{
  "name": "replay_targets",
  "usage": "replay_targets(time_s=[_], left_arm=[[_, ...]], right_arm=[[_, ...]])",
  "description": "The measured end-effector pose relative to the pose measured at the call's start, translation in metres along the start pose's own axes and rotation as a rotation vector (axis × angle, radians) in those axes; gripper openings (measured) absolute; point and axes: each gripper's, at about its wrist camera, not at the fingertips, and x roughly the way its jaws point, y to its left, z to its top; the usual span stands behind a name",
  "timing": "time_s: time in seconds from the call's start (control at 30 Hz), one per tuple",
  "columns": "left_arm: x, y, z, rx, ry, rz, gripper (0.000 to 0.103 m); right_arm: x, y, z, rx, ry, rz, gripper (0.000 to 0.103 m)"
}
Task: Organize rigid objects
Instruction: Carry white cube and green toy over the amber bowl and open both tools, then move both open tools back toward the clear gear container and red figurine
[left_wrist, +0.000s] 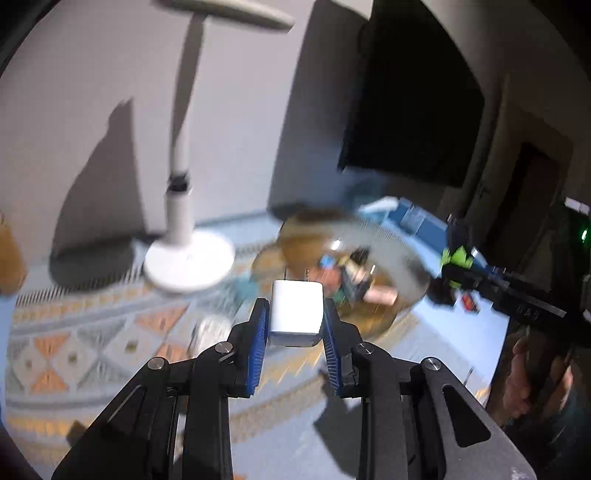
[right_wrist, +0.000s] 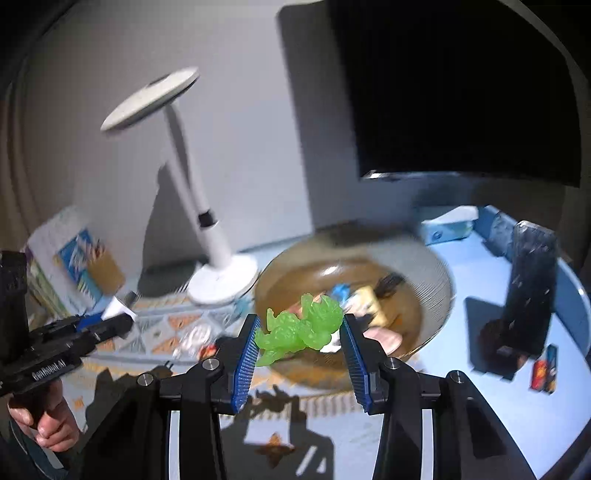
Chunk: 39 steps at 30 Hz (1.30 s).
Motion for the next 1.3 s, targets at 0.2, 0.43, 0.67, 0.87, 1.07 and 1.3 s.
replay_targets(time_s=[0.2,0.43,0.67,0.87,1.07,1.3], left_arm=[[0.018,-0.033,0.053,0.057,-0.055,-0.029,0.025],[0.102,-0.05,0.056,0.056,0.06,-0.048,0.025],[0.167,-0.064,0.029,0.078,0.188,-0.077,0.025],[0.19,-0.081,0.016,0.116,0.262,-0.134,0.025],[0.158,-0.071,0.034,0.065,0.201,-0.176,0.06],[0.077,-0.042,0.048,0.031,0.064,-0.116,0.071]], right_arm=[[0.002,-0.025,0.022,0.003,-0.032,-0.07,0.043],[0.065,-0.073,0.026,0.091,0.102,-0.18,0.043],[0.104,-0.104,0.014,0.132,0.191,-0.233,0.043],[0.11,-0.108,0.011,0.141,0.21,-0.226,0.044],[0.083,-0.107,0.021,0.166,0.131,-0.225,0.069],[0.039,-0.09,0.032,0.182,0.051,-0.186,0.069]])
